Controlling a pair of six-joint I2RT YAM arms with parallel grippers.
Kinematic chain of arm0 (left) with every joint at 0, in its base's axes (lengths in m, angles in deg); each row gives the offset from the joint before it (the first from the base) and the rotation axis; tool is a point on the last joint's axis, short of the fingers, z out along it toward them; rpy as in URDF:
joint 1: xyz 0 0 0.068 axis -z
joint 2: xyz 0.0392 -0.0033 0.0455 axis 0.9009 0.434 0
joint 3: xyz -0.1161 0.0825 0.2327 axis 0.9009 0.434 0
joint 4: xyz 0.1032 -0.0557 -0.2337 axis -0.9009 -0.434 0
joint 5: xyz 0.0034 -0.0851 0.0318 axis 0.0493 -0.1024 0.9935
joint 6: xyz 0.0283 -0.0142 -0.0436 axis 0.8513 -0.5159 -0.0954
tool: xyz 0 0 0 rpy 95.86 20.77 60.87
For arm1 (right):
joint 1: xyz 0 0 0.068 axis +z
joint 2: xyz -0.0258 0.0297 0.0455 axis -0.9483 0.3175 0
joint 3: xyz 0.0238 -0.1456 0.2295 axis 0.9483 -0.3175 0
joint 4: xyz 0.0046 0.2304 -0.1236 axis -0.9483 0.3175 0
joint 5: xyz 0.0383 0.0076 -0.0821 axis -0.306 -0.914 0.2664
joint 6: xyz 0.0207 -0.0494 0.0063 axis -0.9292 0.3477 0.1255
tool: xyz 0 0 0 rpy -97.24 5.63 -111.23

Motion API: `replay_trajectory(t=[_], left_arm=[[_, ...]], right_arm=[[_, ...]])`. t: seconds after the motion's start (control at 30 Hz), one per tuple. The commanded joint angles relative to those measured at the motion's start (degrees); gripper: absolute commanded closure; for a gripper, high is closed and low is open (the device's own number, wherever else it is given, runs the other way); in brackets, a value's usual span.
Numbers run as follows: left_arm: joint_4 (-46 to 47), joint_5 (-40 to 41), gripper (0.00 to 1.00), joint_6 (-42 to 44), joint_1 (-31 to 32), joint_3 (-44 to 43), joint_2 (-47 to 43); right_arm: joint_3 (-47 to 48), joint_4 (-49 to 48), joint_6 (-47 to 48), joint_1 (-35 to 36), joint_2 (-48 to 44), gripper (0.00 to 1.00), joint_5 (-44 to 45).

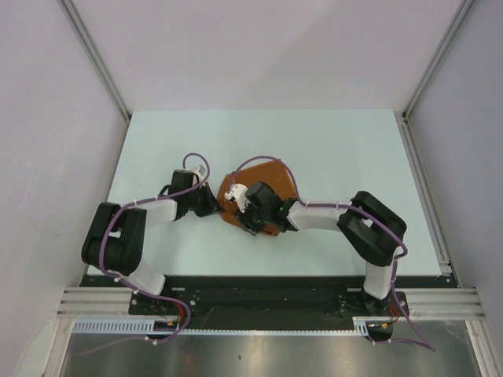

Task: Fold the napkin, place the utensils inside, and roll it up
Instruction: Roll the napkin with the utensil

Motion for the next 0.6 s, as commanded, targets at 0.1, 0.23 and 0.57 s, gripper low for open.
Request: replay_trajectory(t=[0.1,0.23,0.57], left_arm=[[3.71,-1.94,0.98,0.31,0.67,-0.30,-3.36],[3.63,-1.24,0.67,-0.04,0.67,-0.03,-5.37],[3.98,3.60,0.13,-0.39,0.50,3.56,-14.60]], right_arm=[[0.45,2.28,-7.06,-5.30,1.76,0.73,-12.86],[-1.84,-1.50,-13.73,-9.08,1.49,0.92,-21.72],[-2.98,-6.86,-22.88,-15.76,6.24,0.98,-35.01]])
